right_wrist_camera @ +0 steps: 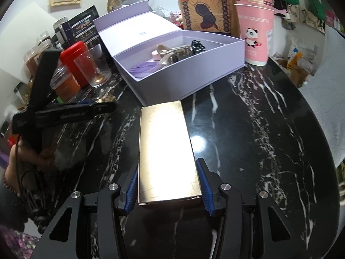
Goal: Organize rigid objects
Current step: 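Close the left tool on the glass star ornament with the pig figure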
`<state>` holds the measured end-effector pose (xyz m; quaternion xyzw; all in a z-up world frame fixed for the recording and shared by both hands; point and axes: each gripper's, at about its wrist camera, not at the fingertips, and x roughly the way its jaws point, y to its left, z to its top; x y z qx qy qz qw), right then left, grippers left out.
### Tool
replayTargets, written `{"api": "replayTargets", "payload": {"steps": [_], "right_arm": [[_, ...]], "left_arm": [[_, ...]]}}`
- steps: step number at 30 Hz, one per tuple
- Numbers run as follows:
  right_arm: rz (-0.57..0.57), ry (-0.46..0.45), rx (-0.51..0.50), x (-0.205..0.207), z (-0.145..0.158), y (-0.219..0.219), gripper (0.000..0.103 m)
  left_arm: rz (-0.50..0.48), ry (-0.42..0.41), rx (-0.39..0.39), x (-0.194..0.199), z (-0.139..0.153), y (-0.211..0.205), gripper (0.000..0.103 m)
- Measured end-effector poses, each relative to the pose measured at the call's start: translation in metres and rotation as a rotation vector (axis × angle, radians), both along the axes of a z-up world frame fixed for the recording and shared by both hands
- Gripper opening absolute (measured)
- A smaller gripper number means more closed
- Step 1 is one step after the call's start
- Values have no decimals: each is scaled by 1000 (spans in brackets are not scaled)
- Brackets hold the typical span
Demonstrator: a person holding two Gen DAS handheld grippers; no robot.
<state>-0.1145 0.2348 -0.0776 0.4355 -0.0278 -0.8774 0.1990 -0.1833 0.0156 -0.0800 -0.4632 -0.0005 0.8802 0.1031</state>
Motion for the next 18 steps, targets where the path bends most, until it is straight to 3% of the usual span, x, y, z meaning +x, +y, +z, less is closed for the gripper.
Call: {"api": "replayTargets", "payload": {"steps": [13,18], "right_arm": [[-43,19,80,20,0,14,48],[-51,38,82,18,-1,11,52]], "left_arm": [[-192,-31,3,53,4,44,49],[-209,-8,-48,60,3,54,49]]}}
